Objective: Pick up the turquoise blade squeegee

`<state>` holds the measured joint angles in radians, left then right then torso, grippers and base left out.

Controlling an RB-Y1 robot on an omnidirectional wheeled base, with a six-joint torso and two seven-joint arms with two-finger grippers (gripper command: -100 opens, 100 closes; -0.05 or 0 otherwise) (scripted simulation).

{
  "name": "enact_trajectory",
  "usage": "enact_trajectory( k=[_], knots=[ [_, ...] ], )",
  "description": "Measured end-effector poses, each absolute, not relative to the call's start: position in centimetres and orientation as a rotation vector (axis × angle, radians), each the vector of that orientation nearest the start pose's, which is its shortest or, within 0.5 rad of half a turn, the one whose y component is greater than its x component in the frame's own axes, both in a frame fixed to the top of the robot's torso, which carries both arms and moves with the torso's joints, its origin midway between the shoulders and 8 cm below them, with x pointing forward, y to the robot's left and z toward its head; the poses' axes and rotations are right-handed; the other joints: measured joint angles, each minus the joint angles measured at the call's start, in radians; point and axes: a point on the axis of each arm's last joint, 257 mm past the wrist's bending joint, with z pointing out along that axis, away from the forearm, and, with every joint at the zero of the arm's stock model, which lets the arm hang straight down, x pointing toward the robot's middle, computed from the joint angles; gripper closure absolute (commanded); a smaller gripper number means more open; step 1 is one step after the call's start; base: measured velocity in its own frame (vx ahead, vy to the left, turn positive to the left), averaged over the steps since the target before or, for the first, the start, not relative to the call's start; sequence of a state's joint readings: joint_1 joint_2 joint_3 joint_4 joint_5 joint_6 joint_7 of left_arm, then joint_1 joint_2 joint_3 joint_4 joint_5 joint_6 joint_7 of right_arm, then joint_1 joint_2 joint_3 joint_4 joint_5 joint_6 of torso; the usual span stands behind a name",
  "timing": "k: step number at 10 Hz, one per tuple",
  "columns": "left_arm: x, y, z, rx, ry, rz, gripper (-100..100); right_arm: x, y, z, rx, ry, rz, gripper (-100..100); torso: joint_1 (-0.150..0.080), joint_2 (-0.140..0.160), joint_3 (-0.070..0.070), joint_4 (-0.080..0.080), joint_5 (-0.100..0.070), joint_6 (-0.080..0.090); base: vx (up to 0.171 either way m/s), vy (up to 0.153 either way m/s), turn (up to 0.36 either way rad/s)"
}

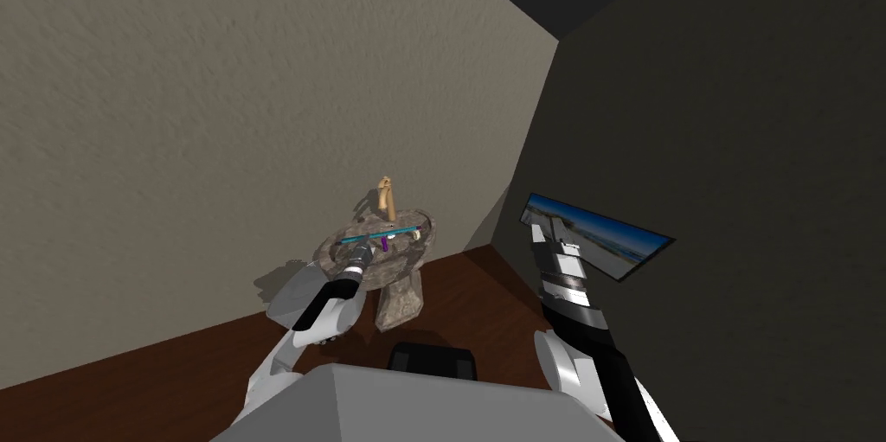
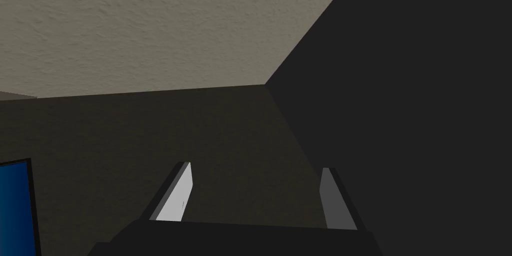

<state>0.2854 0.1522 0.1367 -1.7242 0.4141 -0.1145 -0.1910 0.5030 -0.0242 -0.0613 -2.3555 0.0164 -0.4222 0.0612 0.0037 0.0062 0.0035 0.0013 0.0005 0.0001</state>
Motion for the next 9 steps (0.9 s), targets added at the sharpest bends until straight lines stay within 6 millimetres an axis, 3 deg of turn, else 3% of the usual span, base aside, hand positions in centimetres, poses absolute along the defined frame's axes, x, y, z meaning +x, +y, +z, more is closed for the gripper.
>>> enact_trajectory(
  k=[9],
  knots=[
    [44.0,45.5,-21.3,-1.274,0.935,-0.924,-100,33.8,-29.4,4.4,0.602,0.655,1.171,0,0.000,-0.002,-0.001,0.000,0.000,-0.001,-0.073,0.013,-0.193]
  ],
)
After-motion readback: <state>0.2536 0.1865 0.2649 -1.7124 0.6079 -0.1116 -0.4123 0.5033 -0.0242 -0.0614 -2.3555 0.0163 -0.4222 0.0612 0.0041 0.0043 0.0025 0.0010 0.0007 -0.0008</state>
